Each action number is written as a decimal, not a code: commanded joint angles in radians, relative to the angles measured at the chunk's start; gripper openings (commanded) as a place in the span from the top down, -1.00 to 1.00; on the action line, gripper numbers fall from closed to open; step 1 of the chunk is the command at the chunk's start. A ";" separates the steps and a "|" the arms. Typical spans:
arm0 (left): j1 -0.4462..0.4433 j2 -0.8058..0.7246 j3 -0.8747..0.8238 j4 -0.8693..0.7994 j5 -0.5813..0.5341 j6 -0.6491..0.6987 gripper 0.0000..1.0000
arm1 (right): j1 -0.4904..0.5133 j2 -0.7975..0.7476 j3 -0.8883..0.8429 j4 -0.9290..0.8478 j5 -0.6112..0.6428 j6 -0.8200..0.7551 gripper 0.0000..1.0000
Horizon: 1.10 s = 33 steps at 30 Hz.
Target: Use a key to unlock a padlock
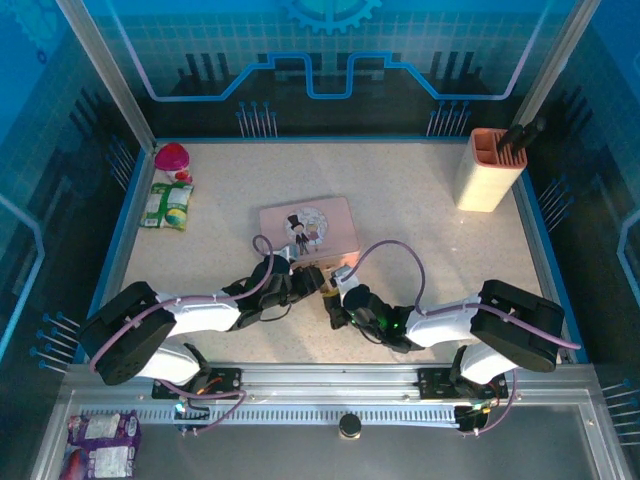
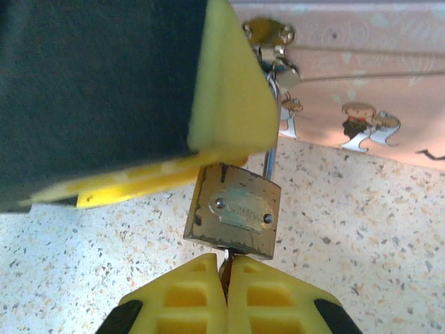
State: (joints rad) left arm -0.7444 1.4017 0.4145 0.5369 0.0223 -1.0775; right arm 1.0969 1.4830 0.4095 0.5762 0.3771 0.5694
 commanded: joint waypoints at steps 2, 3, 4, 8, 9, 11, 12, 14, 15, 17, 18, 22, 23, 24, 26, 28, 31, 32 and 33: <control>0.009 -0.034 -0.013 0.016 -0.046 0.031 0.19 | -0.015 0.000 -0.004 0.014 -0.009 0.079 1.00; 0.012 -0.043 -0.014 -0.005 -0.055 0.035 0.14 | -0.018 0.001 -0.006 0.006 -0.009 0.092 1.00; 0.014 -0.050 -0.013 -0.027 -0.065 0.039 0.10 | -0.022 0.002 -0.007 0.002 -0.010 0.101 1.00; 0.031 -0.087 -0.015 -0.113 -0.095 0.057 0.01 | -0.038 0.005 -0.015 -0.015 -0.018 0.147 1.00; 0.034 -0.100 -0.018 -0.131 -0.101 0.065 -0.01 | -0.042 0.005 -0.018 -0.011 -0.024 0.159 1.00; 0.038 -0.128 -0.017 -0.177 -0.124 0.081 -0.06 | -0.053 0.009 -0.022 -0.003 -0.039 0.181 1.00; 0.040 -0.145 -0.015 -0.204 -0.138 0.089 -0.08 | -0.060 0.012 -0.024 0.000 -0.051 0.190 1.00; 0.040 -0.181 -0.010 -0.251 -0.163 0.110 -0.13 | -0.072 0.023 -0.023 0.005 -0.071 0.201 1.00; 0.042 -0.197 -0.004 -0.279 -0.174 0.124 -0.15 | -0.078 0.032 -0.017 0.009 -0.090 0.198 0.98; 0.041 -0.226 0.010 -0.325 -0.190 0.152 -0.19 | -0.091 0.059 0.001 0.004 -0.134 0.196 0.93; 0.041 -0.240 0.013 -0.339 -0.195 0.167 -0.21 | -0.095 0.072 0.011 -0.005 -0.145 0.200 0.90; 0.043 -0.283 0.011 -0.341 -0.200 0.215 -0.28 | -0.110 0.096 0.029 -0.042 -0.140 0.233 0.81; 0.043 -0.290 0.010 -0.339 -0.200 0.222 -0.29 | -0.115 0.098 0.024 -0.039 -0.134 0.242 0.78; 0.044 -0.296 0.008 -0.331 -0.199 0.228 -0.29 | -0.121 0.101 0.017 -0.029 -0.137 0.252 0.72; 0.045 -0.306 0.003 -0.316 -0.193 0.242 -0.29 | -0.136 0.106 0.000 0.000 -0.152 0.269 0.62; 0.048 -0.318 0.000 -0.303 -0.189 0.264 -0.30 | -0.144 0.105 -0.013 0.021 -0.167 0.275 0.54; 0.059 -0.353 0.001 -0.315 -0.191 0.298 -0.32 | -0.163 0.084 -0.029 0.025 -0.187 0.267 0.43; 0.070 -0.374 0.004 -0.343 -0.199 0.302 -0.32 | -0.170 0.071 -0.031 0.022 -0.200 0.258 0.40; 0.082 -0.395 0.008 -0.367 -0.204 0.304 -0.33 | -0.176 0.054 -0.034 0.011 -0.204 0.252 0.38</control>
State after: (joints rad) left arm -0.6884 1.0595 0.4107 0.2192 -0.1539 -0.8272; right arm 0.9470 1.5696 0.3958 0.5941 0.1925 0.8230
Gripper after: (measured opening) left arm 0.660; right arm 0.301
